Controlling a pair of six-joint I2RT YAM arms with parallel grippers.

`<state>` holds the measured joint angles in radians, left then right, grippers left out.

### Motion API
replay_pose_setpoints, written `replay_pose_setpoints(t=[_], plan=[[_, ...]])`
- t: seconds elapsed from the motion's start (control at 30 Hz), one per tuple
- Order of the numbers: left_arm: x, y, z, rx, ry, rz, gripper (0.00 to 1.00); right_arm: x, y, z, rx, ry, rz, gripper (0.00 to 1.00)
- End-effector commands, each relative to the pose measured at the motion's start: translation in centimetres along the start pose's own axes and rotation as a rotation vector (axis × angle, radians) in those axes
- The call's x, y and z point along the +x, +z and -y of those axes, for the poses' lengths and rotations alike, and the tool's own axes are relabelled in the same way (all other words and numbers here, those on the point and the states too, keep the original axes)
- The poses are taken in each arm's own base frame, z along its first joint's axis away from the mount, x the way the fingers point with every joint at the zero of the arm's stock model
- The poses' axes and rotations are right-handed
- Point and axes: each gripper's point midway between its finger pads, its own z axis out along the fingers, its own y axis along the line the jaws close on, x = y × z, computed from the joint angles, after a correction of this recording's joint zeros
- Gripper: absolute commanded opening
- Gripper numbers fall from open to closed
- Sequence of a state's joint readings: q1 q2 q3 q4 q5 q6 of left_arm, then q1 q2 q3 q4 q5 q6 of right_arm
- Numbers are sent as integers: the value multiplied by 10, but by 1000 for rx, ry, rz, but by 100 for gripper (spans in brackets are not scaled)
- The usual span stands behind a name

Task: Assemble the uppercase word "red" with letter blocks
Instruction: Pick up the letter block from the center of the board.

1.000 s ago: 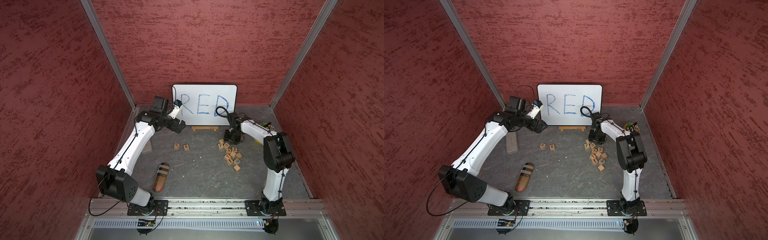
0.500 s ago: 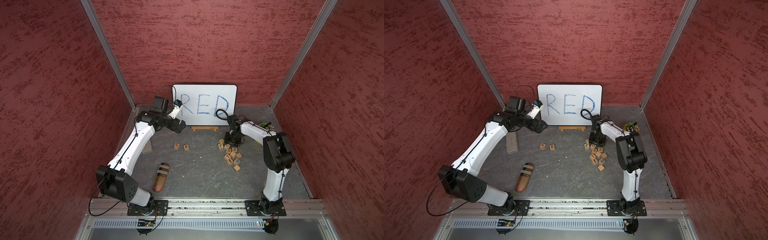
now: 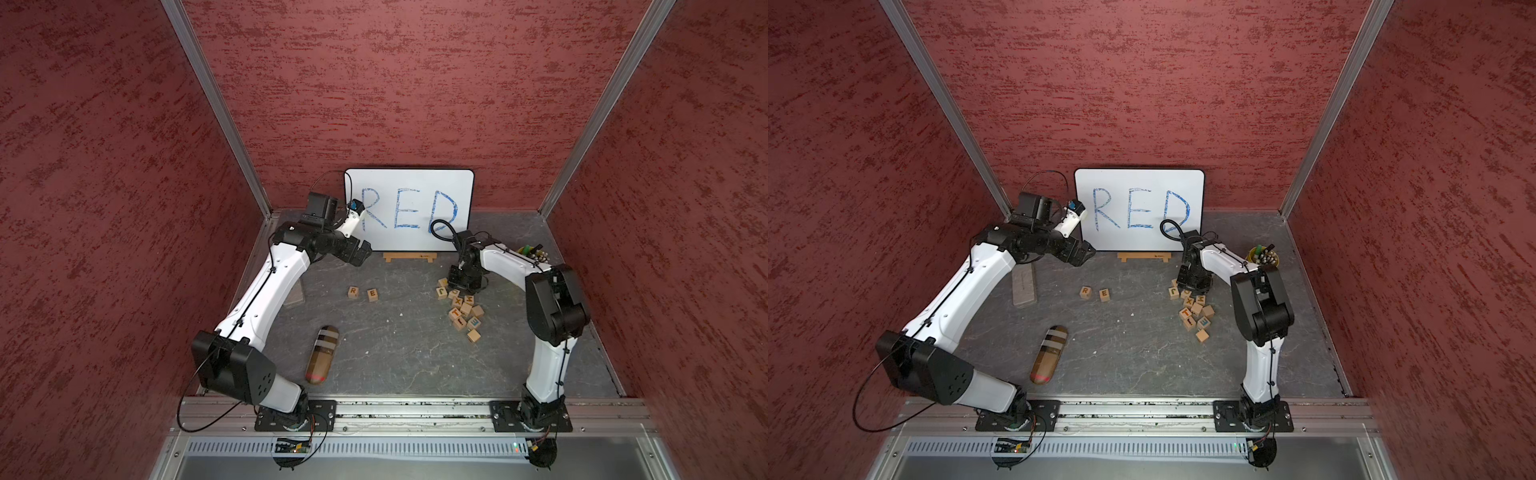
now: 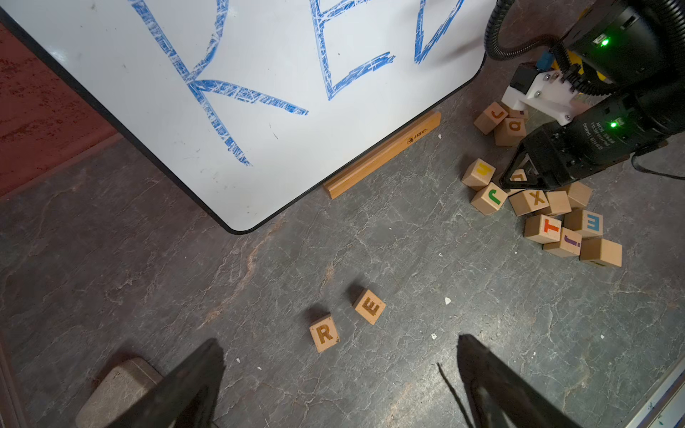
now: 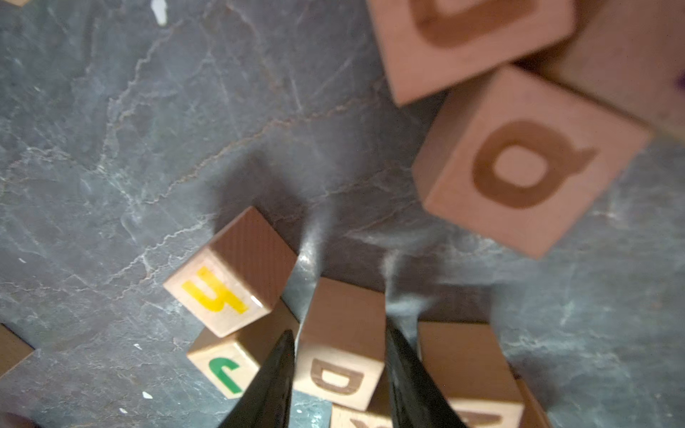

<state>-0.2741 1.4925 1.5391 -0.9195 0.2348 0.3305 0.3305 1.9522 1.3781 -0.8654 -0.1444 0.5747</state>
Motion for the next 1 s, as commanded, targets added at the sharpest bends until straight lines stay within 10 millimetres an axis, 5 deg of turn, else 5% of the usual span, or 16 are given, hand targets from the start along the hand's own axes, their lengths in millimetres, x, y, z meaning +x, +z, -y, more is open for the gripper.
replay_pose_setpoints(t=[0.0, 0.43, 0.97], plan=[[-5, -9, 1, 3, 13, 29, 99, 6, 6, 9, 50, -24, -11, 42], [3, -12, -4, -11, -13, 17, 99, -3, -6, 9, 74, -105, 28, 31], [12, -14, -17, -3, -101, 7, 99, -26, -62, -11, 68, -234, 113, 28]])
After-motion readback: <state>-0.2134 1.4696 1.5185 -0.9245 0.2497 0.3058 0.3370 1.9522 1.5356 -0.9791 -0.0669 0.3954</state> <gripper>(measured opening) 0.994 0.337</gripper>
